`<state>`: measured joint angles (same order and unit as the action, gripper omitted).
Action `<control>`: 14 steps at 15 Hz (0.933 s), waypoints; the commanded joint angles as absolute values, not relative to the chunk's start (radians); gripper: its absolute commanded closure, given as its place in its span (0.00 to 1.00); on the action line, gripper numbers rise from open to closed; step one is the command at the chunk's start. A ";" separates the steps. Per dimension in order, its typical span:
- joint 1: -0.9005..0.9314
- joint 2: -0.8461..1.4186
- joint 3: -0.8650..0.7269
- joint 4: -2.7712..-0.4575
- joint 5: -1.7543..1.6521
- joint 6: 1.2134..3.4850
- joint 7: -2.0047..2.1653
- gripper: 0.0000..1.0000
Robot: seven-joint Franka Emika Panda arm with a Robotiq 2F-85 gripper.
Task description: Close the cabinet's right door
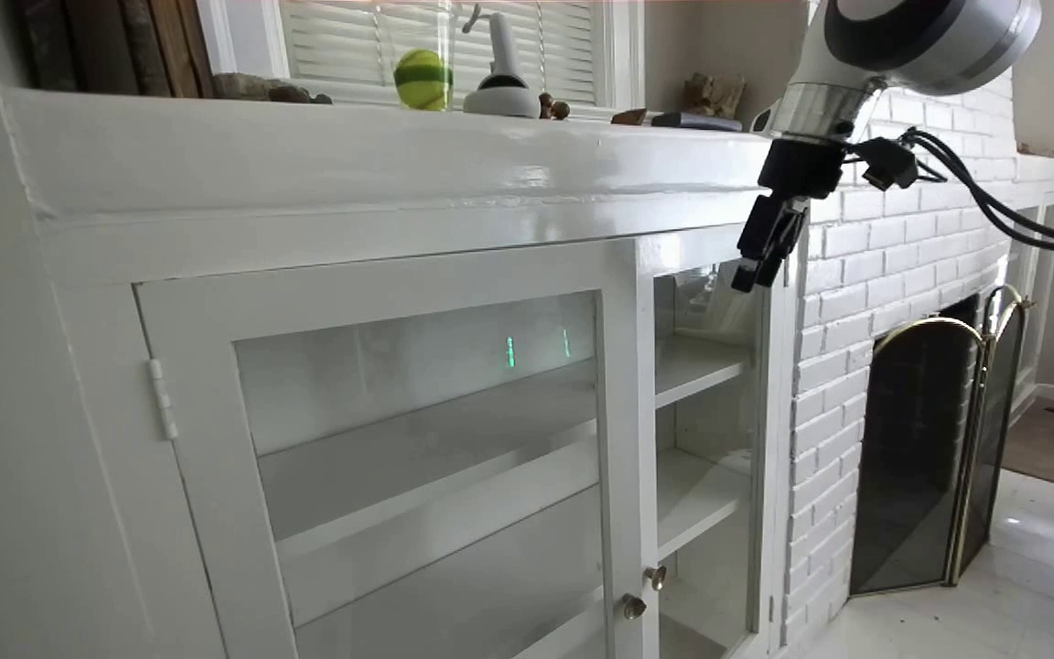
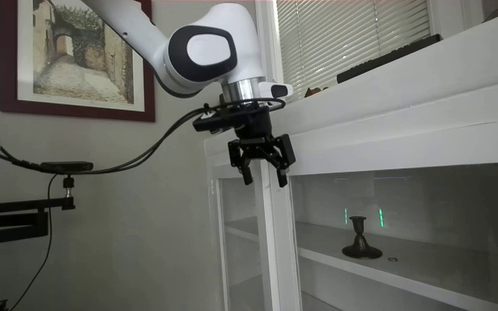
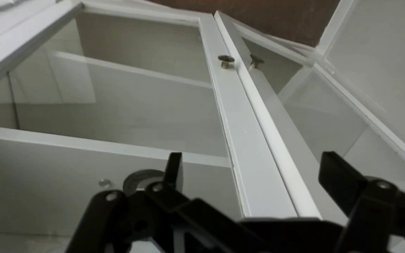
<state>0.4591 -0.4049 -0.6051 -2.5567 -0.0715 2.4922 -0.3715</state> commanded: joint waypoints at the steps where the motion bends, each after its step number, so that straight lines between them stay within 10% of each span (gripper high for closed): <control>1: 0.217 -0.500 -0.326 -2.541 -0.102 2.272 -0.224 0.00; 14: 0.062 -0.619 -0.079 -2.473 -0.010 2.037 -0.154 0.00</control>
